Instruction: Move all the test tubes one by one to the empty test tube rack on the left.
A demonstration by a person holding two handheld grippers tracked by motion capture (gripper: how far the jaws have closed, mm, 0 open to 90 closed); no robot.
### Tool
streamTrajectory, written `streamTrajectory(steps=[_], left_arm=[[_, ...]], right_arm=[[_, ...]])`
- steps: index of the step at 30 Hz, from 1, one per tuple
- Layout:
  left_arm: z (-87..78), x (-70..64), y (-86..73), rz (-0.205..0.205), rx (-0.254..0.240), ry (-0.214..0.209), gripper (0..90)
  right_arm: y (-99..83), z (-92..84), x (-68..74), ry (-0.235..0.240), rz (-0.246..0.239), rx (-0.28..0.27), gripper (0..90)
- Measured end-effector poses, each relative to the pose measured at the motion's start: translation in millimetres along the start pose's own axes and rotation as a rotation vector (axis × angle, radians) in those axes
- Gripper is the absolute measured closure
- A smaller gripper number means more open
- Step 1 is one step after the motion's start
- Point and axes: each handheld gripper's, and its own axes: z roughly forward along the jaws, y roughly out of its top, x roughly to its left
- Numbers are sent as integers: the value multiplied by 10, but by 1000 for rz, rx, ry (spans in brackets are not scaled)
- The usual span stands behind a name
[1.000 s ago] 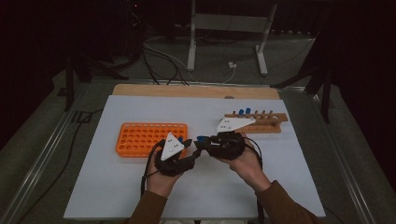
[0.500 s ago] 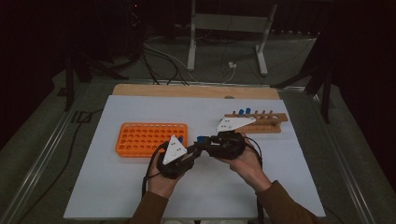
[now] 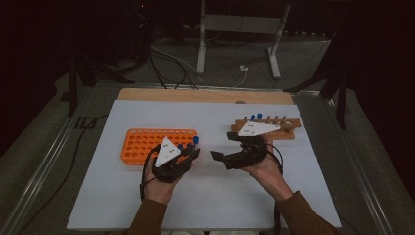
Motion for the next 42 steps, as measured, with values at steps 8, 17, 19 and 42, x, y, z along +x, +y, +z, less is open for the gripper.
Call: streamTrajectory(steps=[8, 17, 19, 42], left_arm=[[-143, 157, -3, -30, -25, 35, 784], [-269, 344, -47, -53, -58, 114, 783], [-264, 389, -74, -54, -63, 132, 783], [43, 524, -300, -61, -26, 191, 783]], right_arm=[[-116, -88, -46, -98, -48, -9, 6], [-257, -185, -185, -139, -17, -35, 0], [-288, -204, -199, -147, -11, -40, 0], [-487, -354, -314, -179, 47, -71, 0]])
